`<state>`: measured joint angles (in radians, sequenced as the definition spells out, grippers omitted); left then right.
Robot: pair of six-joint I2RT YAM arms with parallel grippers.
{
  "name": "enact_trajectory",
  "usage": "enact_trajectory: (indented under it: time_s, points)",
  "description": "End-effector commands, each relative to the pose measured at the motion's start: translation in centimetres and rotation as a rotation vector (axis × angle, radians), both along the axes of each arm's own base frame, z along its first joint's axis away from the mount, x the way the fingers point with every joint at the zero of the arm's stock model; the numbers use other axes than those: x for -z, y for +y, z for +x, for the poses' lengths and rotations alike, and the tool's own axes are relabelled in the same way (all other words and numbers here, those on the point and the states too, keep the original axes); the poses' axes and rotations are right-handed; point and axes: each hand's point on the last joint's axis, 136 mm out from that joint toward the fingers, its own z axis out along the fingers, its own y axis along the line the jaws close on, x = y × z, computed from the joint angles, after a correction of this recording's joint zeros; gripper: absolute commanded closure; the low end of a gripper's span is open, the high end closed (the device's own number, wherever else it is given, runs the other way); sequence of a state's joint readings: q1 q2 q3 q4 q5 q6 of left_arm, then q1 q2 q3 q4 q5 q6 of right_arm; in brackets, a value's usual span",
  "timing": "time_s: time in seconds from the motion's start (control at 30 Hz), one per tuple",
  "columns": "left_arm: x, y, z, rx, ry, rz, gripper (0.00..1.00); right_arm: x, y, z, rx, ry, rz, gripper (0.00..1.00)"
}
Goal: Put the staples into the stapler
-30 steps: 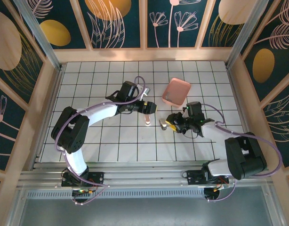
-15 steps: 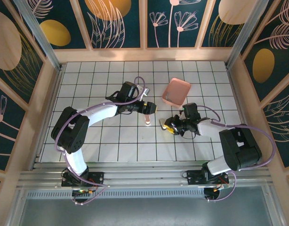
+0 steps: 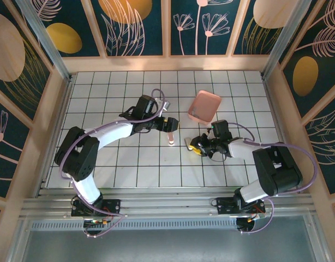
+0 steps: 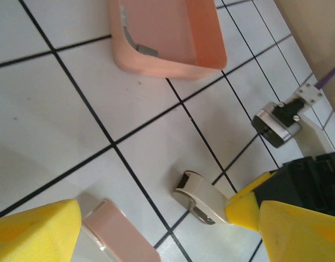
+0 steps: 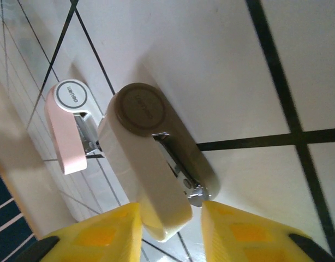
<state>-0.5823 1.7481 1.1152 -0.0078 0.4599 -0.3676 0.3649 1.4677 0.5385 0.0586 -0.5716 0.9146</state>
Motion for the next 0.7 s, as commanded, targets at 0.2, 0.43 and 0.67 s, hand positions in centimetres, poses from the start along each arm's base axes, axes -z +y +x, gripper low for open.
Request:
enact_trajectory:
  time_s: [0.2,0.43,0.67]
  points:
    - [-6.9,7.4,3.8,-0.358,-0.271,0.047,0.06,-6.0,-2.8,4.2,0.032,-0.260,-0.200,0.50]
    - [-10.5,18.8,3.8,-0.766,-0.482,0.189,0.01,-10.3,-8.5,7.7,0.160,-0.501,-0.366,0.35]
    - [-11.2,30.2,0.5,-1.138,-0.679,0.309,0.01,-12.4,-16.6,10.1,0.369,-0.779,-0.566,0.01]
